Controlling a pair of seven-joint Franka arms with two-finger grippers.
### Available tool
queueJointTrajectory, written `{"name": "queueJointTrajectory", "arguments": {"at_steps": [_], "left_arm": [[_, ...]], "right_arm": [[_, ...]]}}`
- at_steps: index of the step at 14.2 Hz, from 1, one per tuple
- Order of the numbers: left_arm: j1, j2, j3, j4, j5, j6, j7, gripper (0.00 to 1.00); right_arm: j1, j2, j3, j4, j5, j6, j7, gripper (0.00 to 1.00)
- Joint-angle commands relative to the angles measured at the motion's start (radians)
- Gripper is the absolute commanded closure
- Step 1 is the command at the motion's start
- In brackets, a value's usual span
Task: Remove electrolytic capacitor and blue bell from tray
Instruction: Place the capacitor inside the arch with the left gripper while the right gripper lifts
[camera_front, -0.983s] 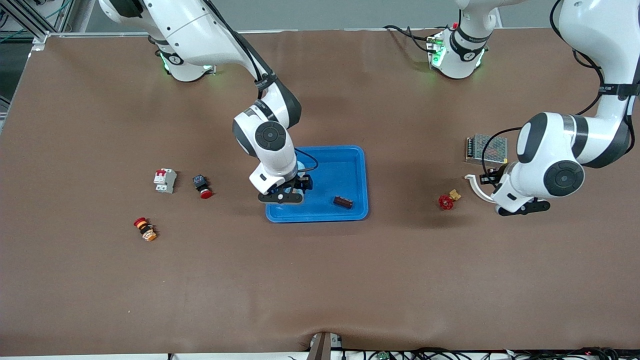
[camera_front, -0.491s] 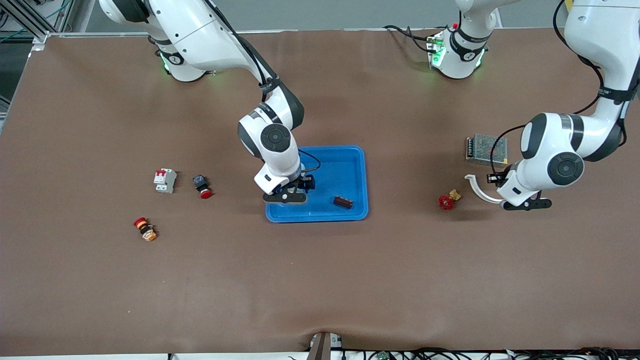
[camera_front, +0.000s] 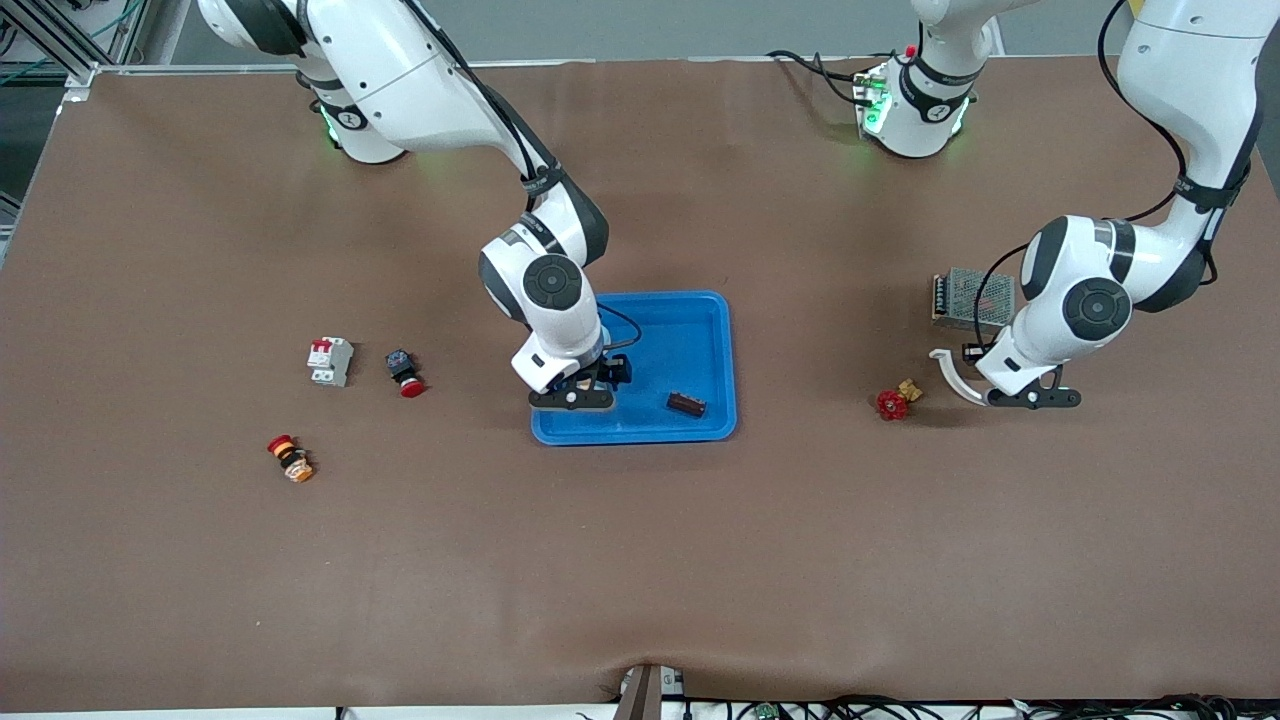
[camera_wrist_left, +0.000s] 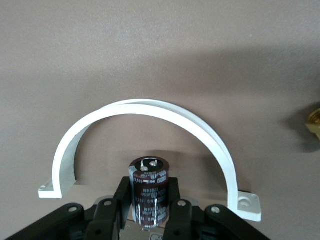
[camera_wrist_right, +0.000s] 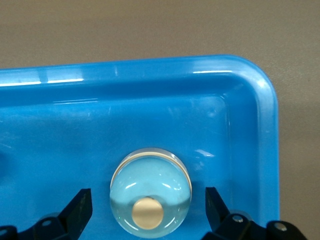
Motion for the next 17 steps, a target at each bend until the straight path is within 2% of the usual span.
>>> {"name": "queueJointTrajectory", "arguments": {"at_steps": [1, 4, 5, 6, 7, 10, 14, 17], "left_arm": [[0.02, -0.001, -0.011, -0.019, 0.026, 0.033, 0.009, 1.0], [0.02, 0.011, -0.011, -0.019, 0.026, 0.036, 0.008, 1.0], [0.02, 0.011, -0.011, -0.019, 0.024, 0.036, 0.006, 0.74], [0.02, 0.011, -0.011, -0.019, 0.026, 0.036, 0.003, 0.2], [0.02, 0.006, -0.012, -0.019, 0.026, 0.034, -0.001, 0.0], [0.02, -0.023, -0.014, -0.018, 0.026, 0.022, -0.006, 0.0], [0.017, -0.084, -0.021, -0.003, 0.018, -0.015, -0.001, 0.0], [0.017, -0.124, -0.07, 0.031, -0.022, -0.088, -0.036, 0.0]], "right_arm": [[0.01, 0.006, -0.008, 0.018, -0.022, 0.001, 0.021, 0.0], [0.01, 0.006, -0.008, 0.016, -0.022, 0.002, 0.021, 0.0], [0.01, 0.008, -0.008, 0.016, -0.022, 0.002, 0.021, 0.0], [0.01, 0.006, -0.008, 0.016, -0.022, 0.002, 0.021, 0.0], [0.01, 0.008, -0.008, 0.016, -0.024, 0.002, 0.021, 0.0], [0.01, 0.008, -0.01, 0.016, -0.024, 0.002, 0.021, 0.03], [0.01, 0.008, -0.01, 0.016, -0.024, 0.002, 0.019, 0.3], [0.01, 0.008, -0.01, 0.016, -0.024, 0.002, 0.019, 0.49]]}}
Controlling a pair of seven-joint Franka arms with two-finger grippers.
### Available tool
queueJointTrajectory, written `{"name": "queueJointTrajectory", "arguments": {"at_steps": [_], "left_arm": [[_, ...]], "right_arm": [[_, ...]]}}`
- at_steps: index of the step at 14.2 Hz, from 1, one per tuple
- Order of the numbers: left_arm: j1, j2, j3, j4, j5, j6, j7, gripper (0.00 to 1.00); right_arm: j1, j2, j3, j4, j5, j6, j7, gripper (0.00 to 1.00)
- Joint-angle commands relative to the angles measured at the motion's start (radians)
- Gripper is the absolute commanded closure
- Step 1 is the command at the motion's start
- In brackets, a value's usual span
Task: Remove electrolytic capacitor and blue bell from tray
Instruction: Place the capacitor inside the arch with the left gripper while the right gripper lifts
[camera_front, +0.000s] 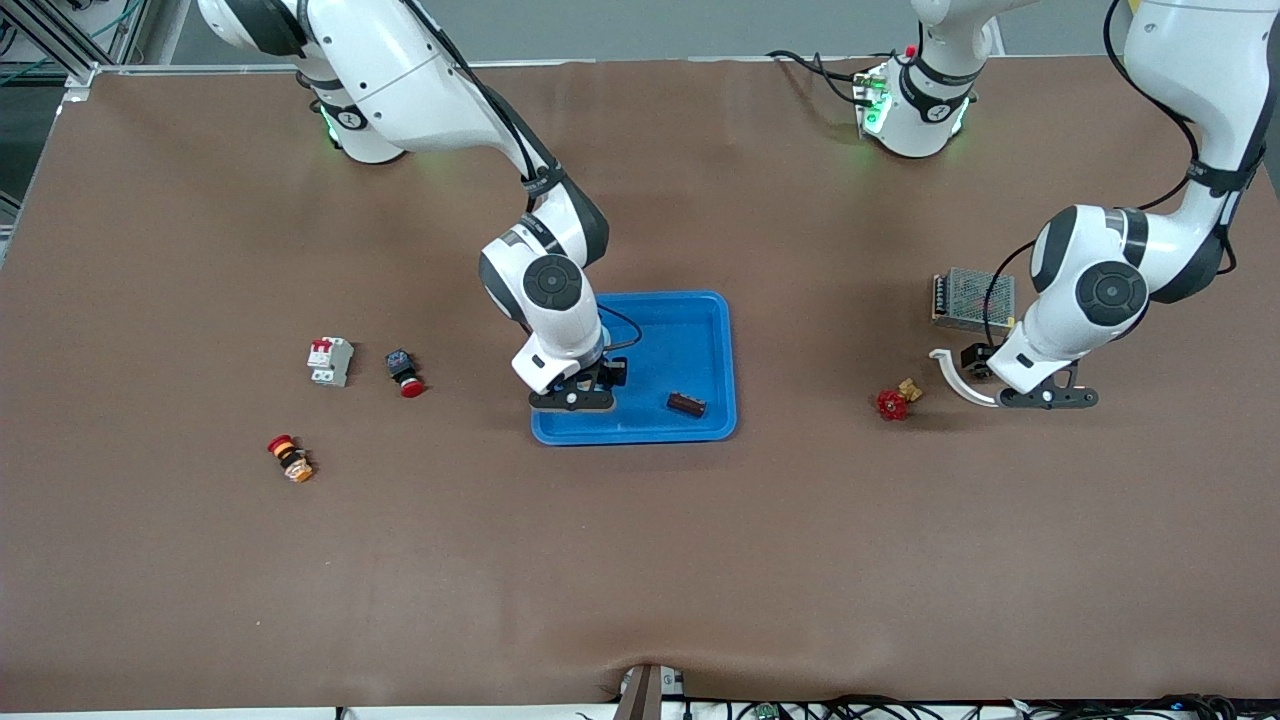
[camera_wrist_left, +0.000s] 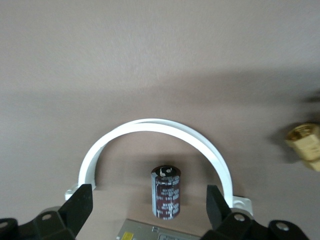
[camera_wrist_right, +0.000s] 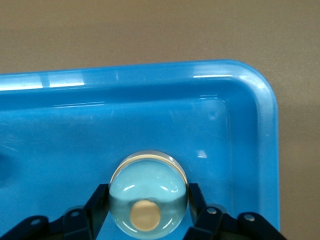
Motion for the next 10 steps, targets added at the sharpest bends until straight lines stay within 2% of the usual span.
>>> {"name": "queueJointTrajectory", "arguments": {"at_steps": [1, 2, 3, 7, 10], "left_arm": [[0.01, -0.057, -0.064, 0.026, -0.034, -0.096, -0.049, 0.0], [0.01, -0.058, -0.091, 0.043, -0.046, -0.121, -0.076, 0.0], [0.01, -0.055, -0.11, 0.06, -0.054, -0.139, -0.109, 0.0], [-0.002, -0.028, -0.2, 0.1, -0.069, -0.142, -0.321, 0.0], [-0.042, 0.028, -0.263, 0.148, -0.069, -0.142, -0.551, 0.0]], "right_arm": [[0.01, 0.008, -0.008, 0.01, -0.022, 0.002, 0.019, 0.57], [0.01, 0.008, -0.008, 0.01, -0.022, 0.002, 0.019, 0.65], [0.01, 0.007, -0.008, 0.01, -0.021, 0.001, 0.018, 0.68], [-0.004, -0.012, -0.01, 0.03, -0.019, -0.036, -0.002, 0.68], [-0.031, -0.05, -0.011, 0.079, -0.018, -0.172, -0.071, 0.68]]}}
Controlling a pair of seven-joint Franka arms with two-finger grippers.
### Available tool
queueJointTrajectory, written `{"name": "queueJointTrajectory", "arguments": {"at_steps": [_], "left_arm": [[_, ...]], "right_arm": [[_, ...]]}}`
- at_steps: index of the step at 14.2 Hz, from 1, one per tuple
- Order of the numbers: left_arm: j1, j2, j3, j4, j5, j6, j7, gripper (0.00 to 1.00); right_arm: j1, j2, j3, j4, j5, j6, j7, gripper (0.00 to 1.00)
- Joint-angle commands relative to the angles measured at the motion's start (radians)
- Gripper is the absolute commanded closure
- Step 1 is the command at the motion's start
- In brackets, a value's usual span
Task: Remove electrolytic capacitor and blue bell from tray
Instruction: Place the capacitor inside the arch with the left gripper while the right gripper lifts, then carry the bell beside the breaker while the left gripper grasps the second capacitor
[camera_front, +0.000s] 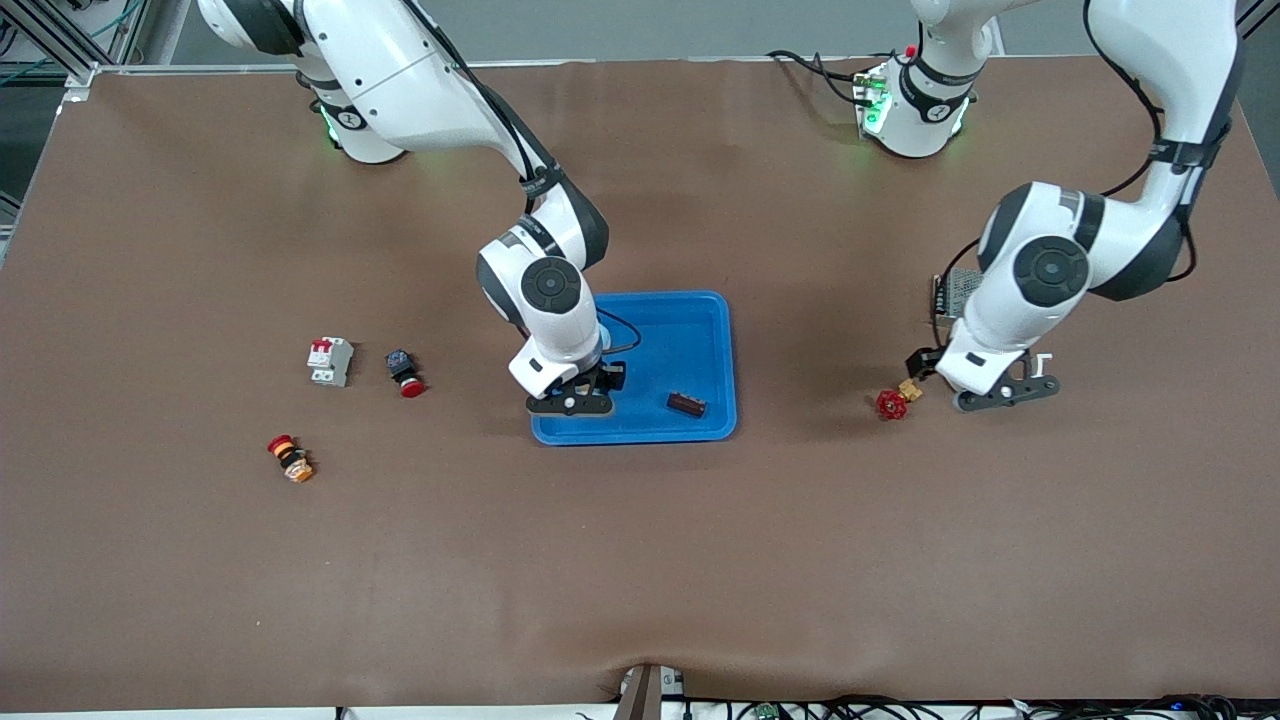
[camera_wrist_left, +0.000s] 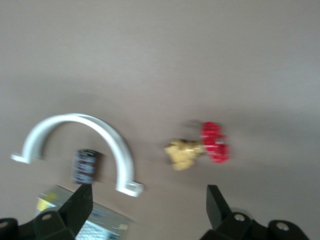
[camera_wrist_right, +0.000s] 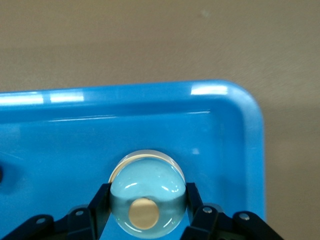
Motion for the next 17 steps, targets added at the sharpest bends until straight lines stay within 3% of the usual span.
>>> {"name": "queueJointTrajectory", "arguments": {"at_steps": [1, 10, 17], "left_arm": [[-0.057, 0.072, -0.026, 0.074, -0.011, -0.022, -0.168, 0.0], [-0.355, 0.324, -0.025, 0.358, -0.008, -0.02, -0.763, 0.0], [-0.481, 0.461, -0.002, 0.489, -0.003, 0.043, -1.055, 0.22]], "right_arm": [[-0.043, -0.069, 0.005, 0.029, -0.017, -0.111, -0.081, 0.68], [-0.287, -0.245, 0.005, 0.02, -0.01, -0.302, -0.688, 0.68], [-0.514, -0.325, 0.008, -0.075, 0.0, -0.326, -1.116, 0.68]]}}
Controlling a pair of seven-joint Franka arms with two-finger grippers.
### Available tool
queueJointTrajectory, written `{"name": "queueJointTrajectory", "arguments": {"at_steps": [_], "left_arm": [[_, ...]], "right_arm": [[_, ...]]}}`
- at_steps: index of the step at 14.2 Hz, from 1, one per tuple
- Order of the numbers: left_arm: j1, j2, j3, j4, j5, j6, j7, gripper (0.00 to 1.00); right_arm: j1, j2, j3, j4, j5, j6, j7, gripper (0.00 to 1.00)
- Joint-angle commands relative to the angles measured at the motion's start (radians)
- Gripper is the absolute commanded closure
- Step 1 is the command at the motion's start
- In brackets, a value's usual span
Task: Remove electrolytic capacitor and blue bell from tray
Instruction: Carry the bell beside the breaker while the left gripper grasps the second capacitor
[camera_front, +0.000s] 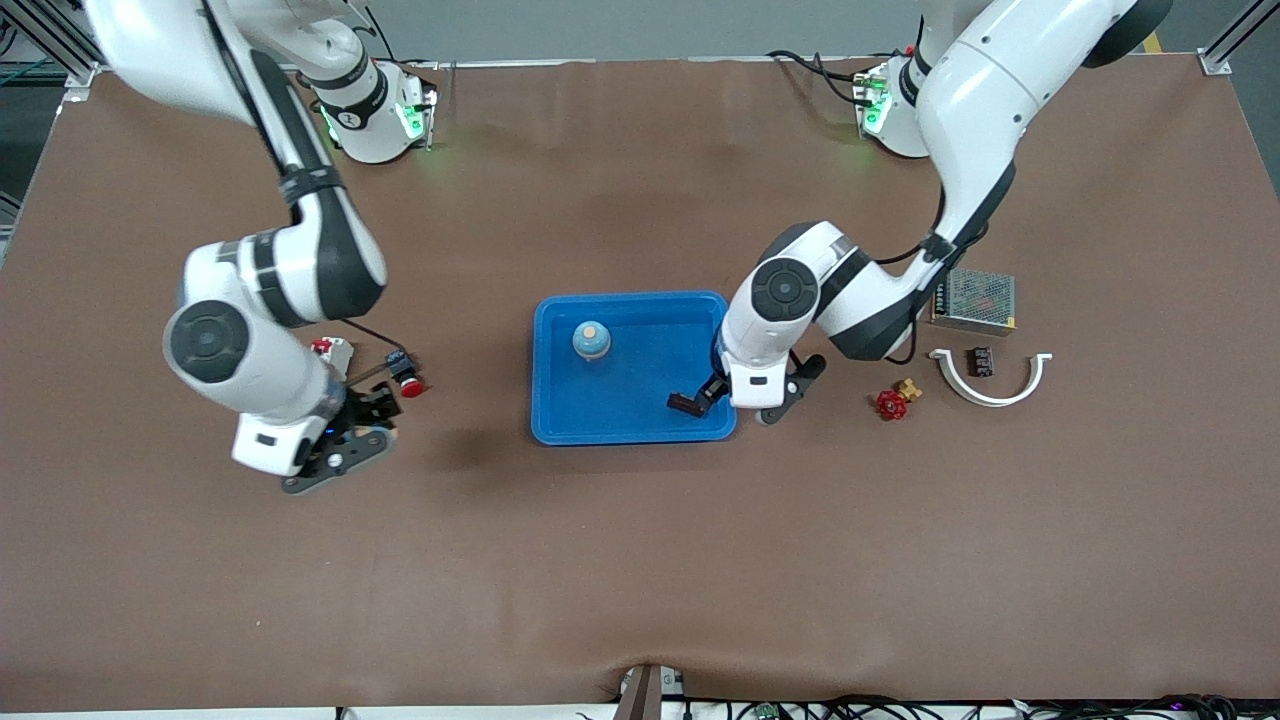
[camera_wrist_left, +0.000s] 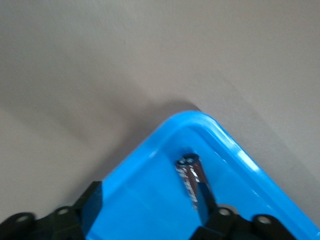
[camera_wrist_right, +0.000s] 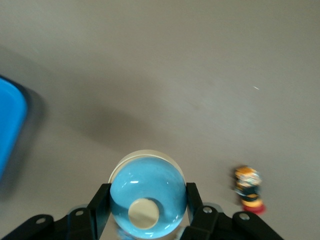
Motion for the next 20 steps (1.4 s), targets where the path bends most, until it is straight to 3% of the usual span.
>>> {"name": "queueJointTrajectory", "arguments": {"at_steps": [1, 4, 8, 12, 14, 17, 20], "left_arm": [[-0.033, 0.051, 0.015, 0.047, -0.002, 0.047, -0.082, 0.25], [-0.058, 0.078, 0.03, 0.061, -0.002, 0.107, -0.162, 0.33], [-0.164, 0.112, 0.136, 0.113, -0.006, 0.113, -0.259, 0.4], [-0.171, 0.126, 0.146, 0.113, -0.008, 0.131, -0.261, 0.45], [-0.171, 0.138, 0.146, 0.113, -0.006, 0.133, -0.261, 0.62], [-0.17, 0.135, 0.146, 0.113, 0.0, 0.131, -0.256, 0.99], [-0.158, 0.112, 0.146, 0.113, 0.006, 0.119, -0.218, 1.0]], "right_arm": [[-0.087, -0.075, 0.022, -0.098, 0.001, 0.007, -0.149, 0.68], [-0.2, -0.131, 0.024, -0.159, 0.005, 0.002, -0.334, 0.68], [-0.367, -0.141, 0.022, -0.212, 0.106, 0.001, -0.614, 0.68], [-0.446, -0.141, 0.019, -0.259, 0.114, 0.01, -0.697, 0.67], [-0.477, -0.141, 0.019, -0.282, 0.114, 0.013, -0.74, 0.67], [-0.503, -0.147, 0.019, -0.359, 0.114, 0.076, -0.764, 0.67], [-0.532, -0.145, 0.019, -0.413, 0.114, 0.165, -0.835, 0.67]]}}
